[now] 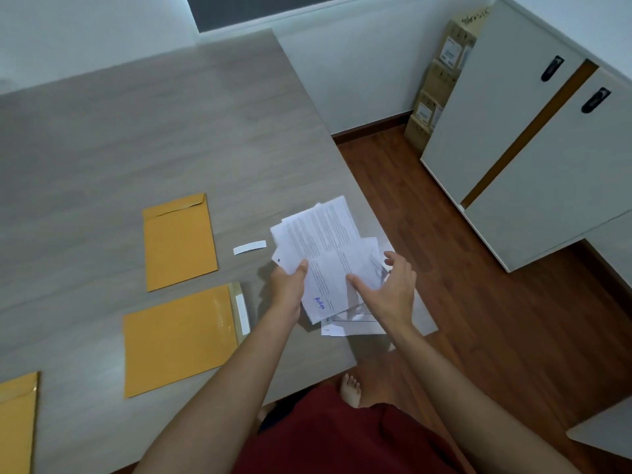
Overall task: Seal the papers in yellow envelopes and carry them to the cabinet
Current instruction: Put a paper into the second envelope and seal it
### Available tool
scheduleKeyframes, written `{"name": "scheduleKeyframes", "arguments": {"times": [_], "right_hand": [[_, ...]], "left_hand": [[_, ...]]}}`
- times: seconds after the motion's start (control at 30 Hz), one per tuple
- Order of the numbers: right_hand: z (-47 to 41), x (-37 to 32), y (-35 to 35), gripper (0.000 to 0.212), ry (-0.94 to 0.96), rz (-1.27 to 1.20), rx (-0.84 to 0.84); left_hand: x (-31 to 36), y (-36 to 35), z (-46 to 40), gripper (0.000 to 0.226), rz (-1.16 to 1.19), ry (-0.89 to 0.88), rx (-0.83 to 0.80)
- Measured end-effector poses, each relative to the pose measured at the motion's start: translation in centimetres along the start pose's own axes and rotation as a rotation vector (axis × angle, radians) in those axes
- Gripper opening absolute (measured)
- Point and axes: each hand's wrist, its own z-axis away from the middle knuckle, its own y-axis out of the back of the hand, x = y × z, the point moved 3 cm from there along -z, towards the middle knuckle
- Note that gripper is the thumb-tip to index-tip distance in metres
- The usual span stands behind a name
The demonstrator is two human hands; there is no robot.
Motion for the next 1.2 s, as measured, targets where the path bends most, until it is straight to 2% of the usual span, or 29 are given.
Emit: {"name": "scheduleKeyframes", "arguments": {"times": [0.13,0.2,0.27,0.37,0.43,0.53,0.63,0.77,0.93,1.07,1.2], "right_hand": [[0.7,-3.5,-2.0,0.077,-0.209,-0.414,-0.179],[1.3,-5.2,-3.6,0.061,-0.329,-0.647,-0.321],[2.3,-7.1,-5.5,0.044,-0.378,-0.852,-0.479],[3.7,-9.9,-7.8,0.045,-0.399,-1.049,-0.640],[4.2,-11.5,-9.0,0.046,-0.353,-1.042,-0.685],[4.3,-13.2,-9.8,0.034,-0.207,-0.881,-0.648],[4.9,-14.4,-10.8,0.033,-0.108,-0.684,-0.629],[6.2,-15.6,-12.4,0.026,-0.027,-0.548,-0.605],[8.0,-15.2,-14.1,0.021,0.099,-0.349,-0.572],[9.4,-13.9,-14.9,0.021,0.096,-0.224,-0.588],[10.3,-13.7,-15.7,0.021,0.056,-0.281,-0.581]], "left_hand": [[1.6,4.0,-1.0,0.027,0.315,0.049,0.043],[2.5,5.8,-1.2,0.032,0.459,0.056,0.014],[3.4,7.7,-1.0,0.028,0.534,0.042,-0.018],[4.0,10.4,-1.1,0.028,0.578,0.057,-0.026],[4.6,12.9,-1.5,0.040,0.579,0.068,0.001],[6.0,18.0,-2.4,0.047,0.514,-0.008,0.030],[6.8,23.8,-2.9,0.050,0.238,-0.100,0.017],[5.8,28.2,-3.0,0.044,-0.157,-0.192,-0.030],[2.8,30.0,-2.3,0.022,-0.394,-0.182,0.016],[1.2,30.2,-2.1,0.035,-0.450,-0.155,0.055],[0.8,29.9,-2.2,0.035,-0.320,-0.126,0.115]]}}
